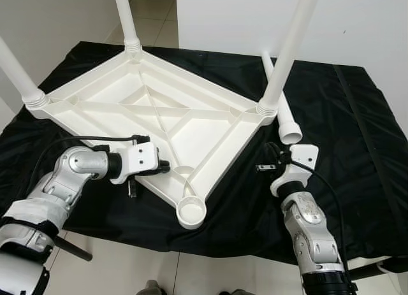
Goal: Building children table
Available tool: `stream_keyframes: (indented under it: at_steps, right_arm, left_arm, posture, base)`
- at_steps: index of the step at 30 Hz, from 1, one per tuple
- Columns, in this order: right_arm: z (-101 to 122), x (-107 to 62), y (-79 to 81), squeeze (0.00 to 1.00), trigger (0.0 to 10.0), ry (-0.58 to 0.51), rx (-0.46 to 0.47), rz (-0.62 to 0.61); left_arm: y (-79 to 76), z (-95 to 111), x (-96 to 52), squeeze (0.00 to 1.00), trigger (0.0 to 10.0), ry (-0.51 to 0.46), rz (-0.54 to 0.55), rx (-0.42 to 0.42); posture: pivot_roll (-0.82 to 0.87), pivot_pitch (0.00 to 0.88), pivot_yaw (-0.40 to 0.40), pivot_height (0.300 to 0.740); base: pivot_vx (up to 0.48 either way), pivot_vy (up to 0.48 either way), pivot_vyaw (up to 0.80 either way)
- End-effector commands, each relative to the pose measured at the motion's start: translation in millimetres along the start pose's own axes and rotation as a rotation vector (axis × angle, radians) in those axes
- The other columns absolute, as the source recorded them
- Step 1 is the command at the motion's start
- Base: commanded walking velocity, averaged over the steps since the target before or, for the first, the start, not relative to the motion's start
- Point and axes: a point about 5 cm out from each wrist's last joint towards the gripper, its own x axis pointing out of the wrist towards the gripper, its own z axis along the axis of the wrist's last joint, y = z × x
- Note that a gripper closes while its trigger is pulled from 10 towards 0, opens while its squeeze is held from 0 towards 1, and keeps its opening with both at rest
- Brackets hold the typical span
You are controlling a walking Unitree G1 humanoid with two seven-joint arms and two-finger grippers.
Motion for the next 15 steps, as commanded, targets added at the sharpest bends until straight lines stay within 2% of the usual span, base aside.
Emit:
stream_keyframes:
  at_steps: [1, 9, 10, 11, 15]
  right_arm:
    - [-1.9, -3.1, -0.3, 0.0, 10.0, 0.015, -0.01, 0.001]
    - [-2.1, -4.0, 1.1, 0.0, 10.0, 0.015, -0.007, 0.006]
    - [-2.1, -4.0, 1.6, 0.0, 10.0, 0.015, -0.006, 0.008]
    - [-2.1, -4.0, 2.1, 0.0, 10.0, 0.015, -0.005, 0.01]
    - [-2.1, -4.8, 3.1, 0.0, 10.0, 0.015, -0.004, 0.013]
  left_arm:
    - [-31.4, -24.6, 5.8, 1.0, 10.0, 0.104, -0.263, -0.119]
    - [-25.1, -23.5, 4.2, 1.0, 10.0, 0.113, -0.24, -0.087]
    - [-24.3, -25.5, 4.5, 0.13, 10.0, 0.13, -0.235, -0.077]
    - [-23.8, -27.5, 5.0, 0.0, 10.0, 0.147, -0.23, -0.062]
    - [-24.5, -30.4, 6.2, 0.0, 10.0, 0.163, -0.232, -0.066]
  posture:
    - [0.08, 0.132, 0.001, 0.74]
    - [0.08, 0.13, 0.003, 0.74]
    - [0.08, 0.129, 0.004, 0.74]
    - [0.08, 0.129, 0.004, 0.74]
    - [0.08, 0.125, 0.005, 0.74]
  base:
    - [0.0, 0.0, 0.0]
    - [0.0, 0.0, 0.0]
    - [0.0, 0.0, 0.0]
    - [0.0, 0.0, 0.0]
    - [0.0, 0.0, 0.0]
